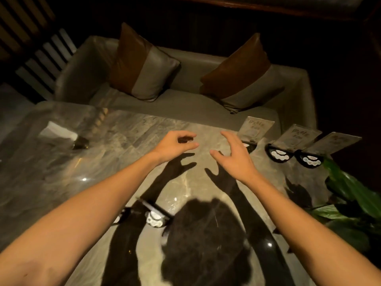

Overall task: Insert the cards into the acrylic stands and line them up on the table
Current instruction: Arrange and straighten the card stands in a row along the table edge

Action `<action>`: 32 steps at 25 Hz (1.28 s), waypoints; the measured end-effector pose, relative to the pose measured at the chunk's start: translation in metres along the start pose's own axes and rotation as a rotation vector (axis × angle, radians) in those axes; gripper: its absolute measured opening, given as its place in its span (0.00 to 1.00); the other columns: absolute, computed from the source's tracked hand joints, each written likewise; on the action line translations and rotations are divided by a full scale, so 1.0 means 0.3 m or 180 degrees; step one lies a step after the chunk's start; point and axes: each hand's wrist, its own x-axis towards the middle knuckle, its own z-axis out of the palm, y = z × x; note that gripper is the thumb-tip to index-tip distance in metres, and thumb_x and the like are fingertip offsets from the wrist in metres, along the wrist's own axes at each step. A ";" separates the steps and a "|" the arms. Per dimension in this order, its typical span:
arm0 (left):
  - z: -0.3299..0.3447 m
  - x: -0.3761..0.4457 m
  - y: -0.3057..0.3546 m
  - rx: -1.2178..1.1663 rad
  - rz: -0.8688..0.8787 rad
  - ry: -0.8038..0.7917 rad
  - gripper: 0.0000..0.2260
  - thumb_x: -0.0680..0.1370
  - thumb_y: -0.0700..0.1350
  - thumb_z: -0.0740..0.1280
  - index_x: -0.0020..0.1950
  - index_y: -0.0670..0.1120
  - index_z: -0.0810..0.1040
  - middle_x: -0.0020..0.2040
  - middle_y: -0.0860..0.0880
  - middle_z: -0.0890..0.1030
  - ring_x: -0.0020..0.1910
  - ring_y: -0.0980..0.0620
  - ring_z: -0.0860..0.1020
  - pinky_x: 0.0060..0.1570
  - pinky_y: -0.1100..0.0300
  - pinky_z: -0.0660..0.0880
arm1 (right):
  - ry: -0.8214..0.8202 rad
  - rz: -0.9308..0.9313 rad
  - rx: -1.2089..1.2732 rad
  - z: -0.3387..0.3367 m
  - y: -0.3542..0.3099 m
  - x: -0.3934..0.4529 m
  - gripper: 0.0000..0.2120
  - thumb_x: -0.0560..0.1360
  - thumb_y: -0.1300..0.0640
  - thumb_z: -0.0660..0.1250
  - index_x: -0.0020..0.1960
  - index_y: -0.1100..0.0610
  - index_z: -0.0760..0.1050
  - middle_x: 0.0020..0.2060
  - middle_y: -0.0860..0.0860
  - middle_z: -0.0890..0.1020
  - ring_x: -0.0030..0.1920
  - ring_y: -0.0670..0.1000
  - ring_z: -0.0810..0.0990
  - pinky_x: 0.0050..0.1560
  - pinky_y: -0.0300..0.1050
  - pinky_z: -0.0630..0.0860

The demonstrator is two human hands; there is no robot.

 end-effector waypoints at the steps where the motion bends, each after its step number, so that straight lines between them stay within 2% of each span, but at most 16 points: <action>1: -0.030 -0.067 -0.024 -0.0056 0.0008 0.0078 0.20 0.74 0.52 0.74 0.64 0.50 0.79 0.60 0.56 0.80 0.57 0.62 0.77 0.56 0.68 0.71 | -0.0119 -0.0010 0.0143 0.057 -0.039 -0.046 0.36 0.76 0.41 0.70 0.79 0.48 0.62 0.78 0.48 0.64 0.77 0.49 0.63 0.69 0.41 0.61; 3: -0.083 -0.187 -0.070 -0.0137 0.0019 0.0176 0.19 0.75 0.49 0.73 0.65 0.49 0.79 0.61 0.54 0.80 0.60 0.60 0.77 0.59 0.65 0.71 | -0.0368 -0.0061 0.0389 0.160 -0.096 -0.130 0.40 0.73 0.37 0.71 0.80 0.45 0.59 0.79 0.46 0.62 0.77 0.47 0.62 0.73 0.46 0.63; 5: -0.127 -0.295 -0.121 -0.0075 -0.0035 0.0158 0.18 0.76 0.41 0.70 0.66 0.48 0.78 0.62 0.52 0.79 0.61 0.58 0.76 0.57 0.68 0.72 | -0.0763 -0.0120 0.0576 0.247 -0.135 -0.213 0.43 0.71 0.36 0.72 0.80 0.44 0.58 0.77 0.44 0.63 0.74 0.45 0.66 0.70 0.46 0.67; 7: -0.172 -0.398 -0.180 -0.0006 -0.0152 0.0054 0.20 0.75 0.35 0.67 0.65 0.48 0.79 0.62 0.50 0.79 0.62 0.56 0.75 0.56 0.67 0.74 | -0.1176 -0.0231 0.0662 0.324 -0.177 -0.299 0.41 0.71 0.38 0.74 0.79 0.44 0.60 0.72 0.42 0.68 0.68 0.43 0.70 0.63 0.38 0.69; 10: -0.216 -0.501 -0.260 0.0176 -0.0254 -0.0358 0.20 0.73 0.34 0.68 0.63 0.49 0.79 0.61 0.52 0.79 0.61 0.57 0.75 0.59 0.61 0.74 | -0.1451 -0.0421 0.0346 0.422 -0.205 -0.374 0.34 0.73 0.41 0.73 0.75 0.43 0.66 0.67 0.42 0.73 0.62 0.43 0.76 0.53 0.30 0.70; 13: -0.204 -0.548 -0.333 0.0427 -0.0142 -0.0468 0.18 0.72 0.37 0.72 0.60 0.50 0.79 0.56 0.54 0.80 0.54 0.60 0.78 0.54 0.66 0.74 | -0.1319 -0.0582 0.0153 0.489 -0.205 -0.393 0.16 0.78 0.53 0.68 0.65 0.45 0.73 0.58 0.44 0.80 0.56 0.44 0.80 0.53 0.38 0.76; 15: -0.180 -0.550 -0.367 0.0311 -0.0123 -0.0259 0.14 0.72 0.38 0.73 0.55 0.52 0.81 0.51 0.55 0.82 0.48 0.58 0.81 0.50 0.62 0.77 | -0.1112 -0.0476 0.0294 0.509 -0.200 -0.391 0.09 0.79 0.58 0.67 0.56 0.45 0.76 0.47 0.43 0.82 0.47 0.42 0.80 0.48 0.42 0.76; 18: -0.139 -0.520 -0.391 0.0288 -0.0032 0.0119 0.06 0.74 0.43 0.74 0.47 0.54 0.82 0.44 0.55 0.84 0.44 0.56 0.81 0.47 0.58 0.78 | -0.0811 -0.0177 0.0507 0.501 -0.192 -0.370 0.08 0.79 0.60 0.68 0.47 0.47 0.76 0.38 0.43 0.80 0.37 0.40 0.76 0.37 0.33 0.70; 21: -0.097 -0.459 -0.371 0.0324 0.0092 0.0271 0.01 0.76 0.45 0.72 0.46 0.50 0.83 0.41 0.54 0.83 0.41 0.58 0.79 0.43 0.61 0.76 | -0.0566 0.0253 0.0781 0.464 -0.159 -0.306 0.04 0.78 0.61 0.68 0.47 0.53 0.78 0.39 0.48 0.83 0.39 0.47 0.81 0.37 0.33 0.74; 23: -0.071 -0.414 -0.338 0.0325 0.0135 0.0317 0.03 0.77 0.46 0.71 0.47 0.48 0.83 0.43 0.51 0.83 0.41 0.59 0.79 0.41 0.66 0.75 | -0.0528 0.0375 0.0856 0.425 -0.129 -0.253 0.02 0.78 0.60 0.69 0.49 0.55 0.79 0.42 0.53 0.85 0.43 0.52 0.84 0.41 0.44 0.80; 25: -0.050 -0.362 -0.304 0.0221 0.0081 0.0379 0.04 0.77 0.46 0.70 0.48 0.47 0.83 0.43 0.51 0.84 0.38 0.62 0.78 0.37 0.69 0.75 | -0.0550 0.0357 0.0789 0.378 -0.107 -0.197 0.02 0.79 0.59 0.69 0.51 0.56 0.80 0.44 0.54 0.86 0.44 0.53 0.84 0.44 0.49 0.81; 29: -0.022 -0.208 -0.213 0.0020 0.0109 0.0578 0.03 0.77 0.45 0.71 0.47 0.47 0.83 0.40 0.54 0.83 0.37 0.62 0.78 0.36 0.68 0.74 | -0.0433 0.0241 0.0563 0.258 -0.082 -0.047 0.03 0.79 0.59 0.68 0.51 0.57 0.80 0.42 0.50 0.84 0.40 0.47 0.80 0.38 0.38 0.74; 32: -0.008 -0.044 -0.157 0.0057 0.0233 0.0716 0.03 0.76 0.46 0.72 0.47 0.47 0.84 0.42 0.53 0.84 0.39 0.60 0.79 0.41 0.64 0.75 | -0.0274 0.0135 0.0360 0.164 -0.054 0.088 0.05 0.80 0.59 0.67 0.53 0.56 0.81 0.43 0.49 0.84 0.44 0.48 0.80 0.38 0.36 0.71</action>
